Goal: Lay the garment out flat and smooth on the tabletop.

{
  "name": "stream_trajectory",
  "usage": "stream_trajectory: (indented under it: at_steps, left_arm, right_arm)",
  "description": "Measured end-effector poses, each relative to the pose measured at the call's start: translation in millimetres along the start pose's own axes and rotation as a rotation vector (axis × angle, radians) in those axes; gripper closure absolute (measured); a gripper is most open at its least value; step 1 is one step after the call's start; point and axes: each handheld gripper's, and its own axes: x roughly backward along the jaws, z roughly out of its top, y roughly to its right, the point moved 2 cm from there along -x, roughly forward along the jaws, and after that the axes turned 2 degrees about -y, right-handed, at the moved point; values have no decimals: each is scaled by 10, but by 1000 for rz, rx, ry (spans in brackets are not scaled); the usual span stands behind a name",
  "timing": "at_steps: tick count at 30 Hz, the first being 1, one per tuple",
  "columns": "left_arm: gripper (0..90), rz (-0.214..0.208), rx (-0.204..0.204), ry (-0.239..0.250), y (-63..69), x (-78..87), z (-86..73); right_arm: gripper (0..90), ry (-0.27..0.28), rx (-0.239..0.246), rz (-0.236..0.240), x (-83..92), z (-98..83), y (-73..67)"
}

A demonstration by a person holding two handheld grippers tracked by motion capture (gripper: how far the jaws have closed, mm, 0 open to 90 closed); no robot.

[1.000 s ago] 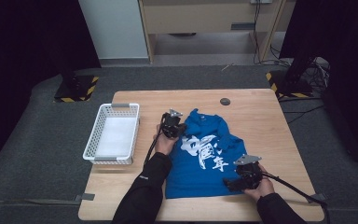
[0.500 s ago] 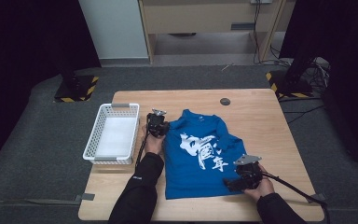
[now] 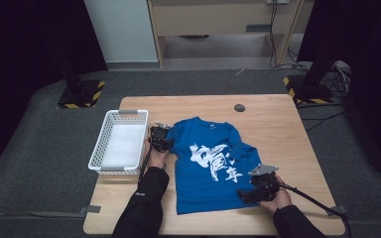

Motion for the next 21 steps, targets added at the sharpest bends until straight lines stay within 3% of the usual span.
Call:
stream_trajectory:
  at_steps: [7,10,12,14,15,17,18,21]
  left_arm:
    - [500,45,-4,14,-2,46,0]
    - [443,-10,4,90,65,108,48]
    - [387,-75,1,137,145,120,74]
    - [367,-152,4,150,237,88,75]
    - [358,-169,4,138,282,57,66]
    - [347,-182,-22,104,355,-23,37]
    - [335,-175,-32,82,383,-64,22]
    - [306,-136,-69,82,427,-115,19]
  right_arm:
    - [7,2,-6,-6,2,-4,-5]
    - [7,2,-8,-7,2,-4,-7]
    - [7,2,-7,-7,2,-3,-6]
    - [7,2,-7,-7,2,-3,-7]
    - [7,2,-7,-7,2,-3,-7]
    - [7,2,-8,-7,2,-3,-7]
    - [7,2,-9,-8,1,-3,-8]
    - [7,3,-10,-9,2,-4,-12]
